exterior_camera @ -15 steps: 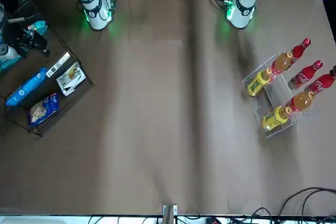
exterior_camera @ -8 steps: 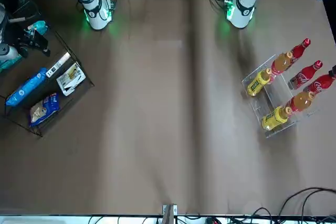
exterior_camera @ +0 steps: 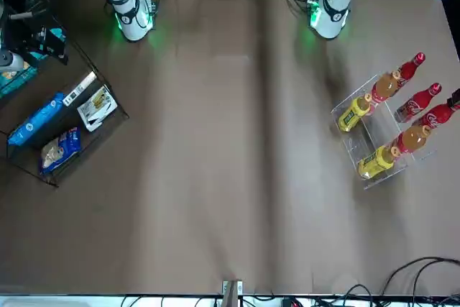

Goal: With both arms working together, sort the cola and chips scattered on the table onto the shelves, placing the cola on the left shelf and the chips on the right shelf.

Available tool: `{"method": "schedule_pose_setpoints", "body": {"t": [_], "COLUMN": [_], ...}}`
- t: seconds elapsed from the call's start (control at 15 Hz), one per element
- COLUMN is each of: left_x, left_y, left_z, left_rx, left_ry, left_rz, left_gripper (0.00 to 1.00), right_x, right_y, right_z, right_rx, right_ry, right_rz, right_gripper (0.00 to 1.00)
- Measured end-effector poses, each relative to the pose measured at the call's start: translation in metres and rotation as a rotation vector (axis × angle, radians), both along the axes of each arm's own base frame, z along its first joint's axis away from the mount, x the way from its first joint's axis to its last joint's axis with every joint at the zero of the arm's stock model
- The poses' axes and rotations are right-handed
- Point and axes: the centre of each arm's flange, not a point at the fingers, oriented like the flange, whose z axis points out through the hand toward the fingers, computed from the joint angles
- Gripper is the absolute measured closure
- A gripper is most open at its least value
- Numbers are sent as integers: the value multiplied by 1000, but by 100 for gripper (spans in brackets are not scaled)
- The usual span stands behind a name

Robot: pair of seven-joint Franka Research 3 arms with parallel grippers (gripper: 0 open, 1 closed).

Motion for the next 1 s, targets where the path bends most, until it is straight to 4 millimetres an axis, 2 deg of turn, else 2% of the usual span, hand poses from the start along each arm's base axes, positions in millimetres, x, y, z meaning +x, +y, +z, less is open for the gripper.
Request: {"method": "schedule_pose_setpoints", "body": {"t": [0.13, 0.47, 0.67, 1.0], "left_x": [0, 2, 0, 1], "left_y": [-1, 4, 18, 20], "left_z": [-1, -19, -20, -22], "left_rx": [-9, -35, -47, -51], "left_ry": [0, -1, -18, -29], "left_rz": [-15, -26, -38, -40], "left_gripper": [69, 69, 69, 69], "right_x": [2, 4, 4, 4], "right_y": [0, 2, 2, 1], "right_z": [1, 3, 3, 3], "right_rx": [0, 1, 1, 1], "right_ry": [-13, -36, -36, -36], "right_rz": [0, 3, 4, 1], "right_gripper": [0, 0, 0, 0]}}
